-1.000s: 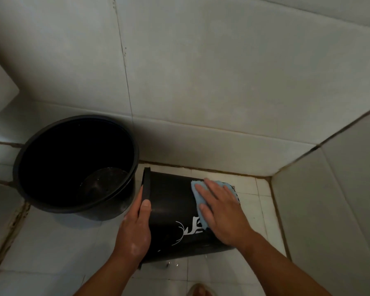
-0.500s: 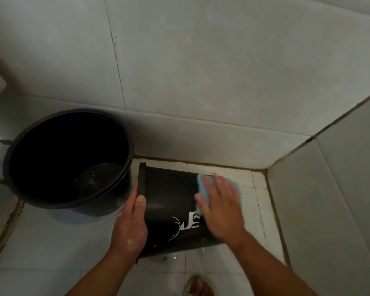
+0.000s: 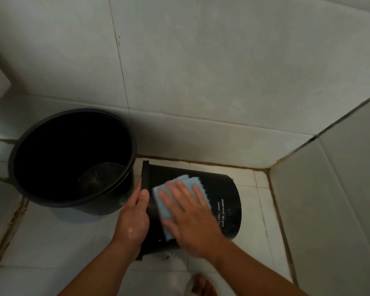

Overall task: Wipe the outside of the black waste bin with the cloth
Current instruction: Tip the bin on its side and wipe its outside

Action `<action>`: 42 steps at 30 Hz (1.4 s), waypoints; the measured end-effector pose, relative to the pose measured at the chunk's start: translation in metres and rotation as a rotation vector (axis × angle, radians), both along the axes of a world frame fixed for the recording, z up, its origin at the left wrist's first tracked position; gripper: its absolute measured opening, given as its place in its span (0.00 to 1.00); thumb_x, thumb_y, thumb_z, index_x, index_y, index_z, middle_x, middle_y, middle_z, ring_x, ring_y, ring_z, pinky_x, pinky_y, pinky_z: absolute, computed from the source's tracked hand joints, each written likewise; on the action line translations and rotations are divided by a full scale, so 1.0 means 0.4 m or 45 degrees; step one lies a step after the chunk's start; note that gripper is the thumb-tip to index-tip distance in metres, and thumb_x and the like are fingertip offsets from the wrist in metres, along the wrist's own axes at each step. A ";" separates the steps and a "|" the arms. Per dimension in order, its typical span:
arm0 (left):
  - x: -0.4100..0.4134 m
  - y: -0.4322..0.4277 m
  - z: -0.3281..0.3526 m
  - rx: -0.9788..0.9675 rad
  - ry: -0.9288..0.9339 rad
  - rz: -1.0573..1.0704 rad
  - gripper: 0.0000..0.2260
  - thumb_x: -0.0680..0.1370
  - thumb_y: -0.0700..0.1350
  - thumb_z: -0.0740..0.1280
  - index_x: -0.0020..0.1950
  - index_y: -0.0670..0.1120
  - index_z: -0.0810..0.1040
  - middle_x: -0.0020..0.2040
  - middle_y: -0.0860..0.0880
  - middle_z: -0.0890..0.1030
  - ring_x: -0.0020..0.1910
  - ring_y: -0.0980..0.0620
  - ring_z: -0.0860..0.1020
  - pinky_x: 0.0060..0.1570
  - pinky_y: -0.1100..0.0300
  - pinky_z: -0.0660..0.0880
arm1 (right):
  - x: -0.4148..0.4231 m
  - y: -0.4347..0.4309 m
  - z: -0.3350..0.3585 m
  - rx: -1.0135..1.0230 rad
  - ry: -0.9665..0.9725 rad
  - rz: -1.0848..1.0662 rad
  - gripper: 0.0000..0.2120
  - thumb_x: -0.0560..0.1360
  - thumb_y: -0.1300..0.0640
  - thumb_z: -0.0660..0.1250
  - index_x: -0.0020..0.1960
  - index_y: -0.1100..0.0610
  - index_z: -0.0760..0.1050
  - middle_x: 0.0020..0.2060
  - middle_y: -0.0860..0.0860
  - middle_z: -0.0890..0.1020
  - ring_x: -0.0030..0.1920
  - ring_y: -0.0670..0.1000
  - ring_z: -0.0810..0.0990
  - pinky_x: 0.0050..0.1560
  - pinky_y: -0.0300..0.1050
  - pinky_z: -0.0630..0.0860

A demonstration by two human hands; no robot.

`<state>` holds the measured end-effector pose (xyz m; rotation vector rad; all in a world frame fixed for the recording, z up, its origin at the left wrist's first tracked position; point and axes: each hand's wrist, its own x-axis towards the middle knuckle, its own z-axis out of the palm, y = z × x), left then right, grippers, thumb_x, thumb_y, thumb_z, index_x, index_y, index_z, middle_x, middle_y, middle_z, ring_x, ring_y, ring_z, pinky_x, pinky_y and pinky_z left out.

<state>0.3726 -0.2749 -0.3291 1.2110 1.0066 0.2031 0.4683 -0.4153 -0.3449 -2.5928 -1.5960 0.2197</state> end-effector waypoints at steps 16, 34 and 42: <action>0.006 0.007 -0.004 0.187 0.081 -0.035 0.18 0.81 0.62 0.56 0.72 0.71 0.68 0.69 0.48 0.77 0.65 0.46 0.76 0.67 0.40 0.73 | 0.027 -0.049 0.000 0.077 0.051 -0.181 0.31 0.82 0.36 0.48 0.81 0.44 0.44 0.81 0.46 0.53 0.80 0.49 0.47 0.78 0.61 0.49; -0.015 -0.027 0.016 0.313 0.081 -0.063 0.20 0.86 0.53 0.53 0.78 0.67 0.62 0.71 0.53 0.75 0.67 0.50 0.74 0.66 0.52 0.70 | -0.026 0.066 0.031 0.070 0.068 -0.269 0.30 0.83 0.40 0.44 0.82 0.48 0.47 0.81 0.50 0.53 0.81 0.53 0.46 0.78 0.62 0.43; -0.016 -0.020 0.002 0.247 0.058 -0.002 0.19 0.85 0.55 0.55 0.76 0.68 0.65 0.71 0.52 0.75 0.67 0.49 0.75 0.70 0.47 0.71 | 0.037 -0.054 -0.019 0.067 0.020 -0.264 0.32 0.81 0.34 0.44 0.82 0.44 0.43 0.81 0.47 0.52 0.81 0.49 0.45 0.78 0.61 0.46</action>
